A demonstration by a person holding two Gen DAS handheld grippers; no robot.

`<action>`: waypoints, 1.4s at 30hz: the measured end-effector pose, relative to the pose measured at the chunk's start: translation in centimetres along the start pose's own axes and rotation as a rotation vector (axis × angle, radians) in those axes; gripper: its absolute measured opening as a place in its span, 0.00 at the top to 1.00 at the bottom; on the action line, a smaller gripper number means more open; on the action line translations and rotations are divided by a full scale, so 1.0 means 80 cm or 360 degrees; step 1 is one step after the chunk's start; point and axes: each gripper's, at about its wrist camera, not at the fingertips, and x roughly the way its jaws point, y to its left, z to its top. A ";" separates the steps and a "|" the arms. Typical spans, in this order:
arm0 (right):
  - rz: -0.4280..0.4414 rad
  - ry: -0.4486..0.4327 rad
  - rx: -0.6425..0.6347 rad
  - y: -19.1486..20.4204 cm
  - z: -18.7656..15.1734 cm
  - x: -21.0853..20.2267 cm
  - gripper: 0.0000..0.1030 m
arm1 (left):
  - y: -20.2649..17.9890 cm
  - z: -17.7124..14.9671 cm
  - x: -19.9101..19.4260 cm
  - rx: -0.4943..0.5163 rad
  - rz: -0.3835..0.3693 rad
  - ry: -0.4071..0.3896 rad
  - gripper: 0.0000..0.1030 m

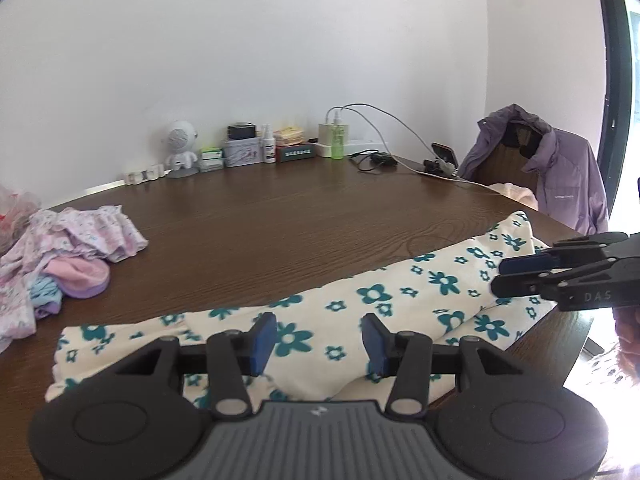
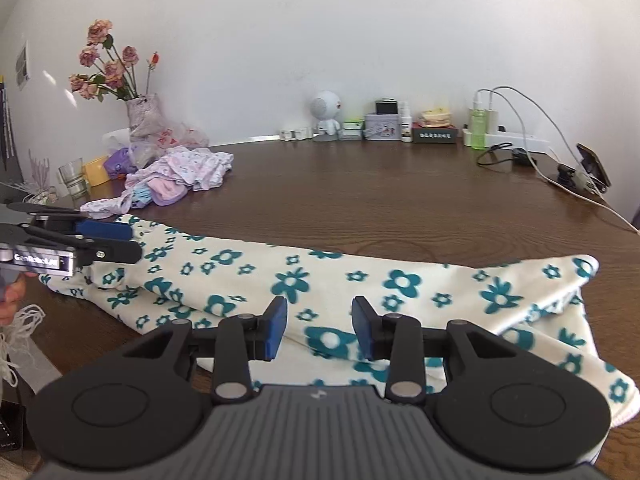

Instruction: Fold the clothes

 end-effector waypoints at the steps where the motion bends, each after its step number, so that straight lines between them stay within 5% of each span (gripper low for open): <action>1: 0.0010 0.0005 -0.0023 0.007 0.001 0.006 0.65 | -0.005 0.000 0.008 0.0014 -0.0010 0.0025 0.55; 5: 0.0004 0.0075 -0.0088 0.023 -0.005 0.028 0.65 | -0.008 -0.018 0.034 0.0060 0.0033 0.0121 0.55; 17: -0.0007 0.0110 -0.0095 0.002 -0.012 0.017 0.65 | 0.051 -0.042 -0.017 -0.0002 0.0140 0.0119 0.58; 22: -0.0005 0.0121 -0.0098 0.001 -0.011 0.018 0.65 | 0.073 -0.049 -0.037 -0.0040 0.0120 0.0128 0.67; 25: -0.0006 0.0129 -0.0105 0.001 -0.010 0.018 0.65 | 0.079 -0.046 -0.043 -0.0063 0.0122 0.0146 0.83; 31: -0.0006 0.0140 -0.0106 0.000 -0.009 0.019 0.65 | 0.106 -0.048 -0.061 -0.0140 0.0175 0.0190 0.83; 34: -0.0003 0.0151 -0.0108 0.001 -0.006 0.020 0.65 | 0.132 -0.046 -0.078 -0.0216 0.0249 0.0180 0.76; 37: 0.0007 0.0182 -0.0046 0.002 0.004 0.021 0.64 | 0.158 -0.033 -0.093 -0.0256 0.0297 0.0143 0.49; 42: 0.0220 0.0128 -0.0065 0.038 0.037 0.034 0.64 | 0.172 0.017 -0.065 0.0035 0.0075 0.0182 0.31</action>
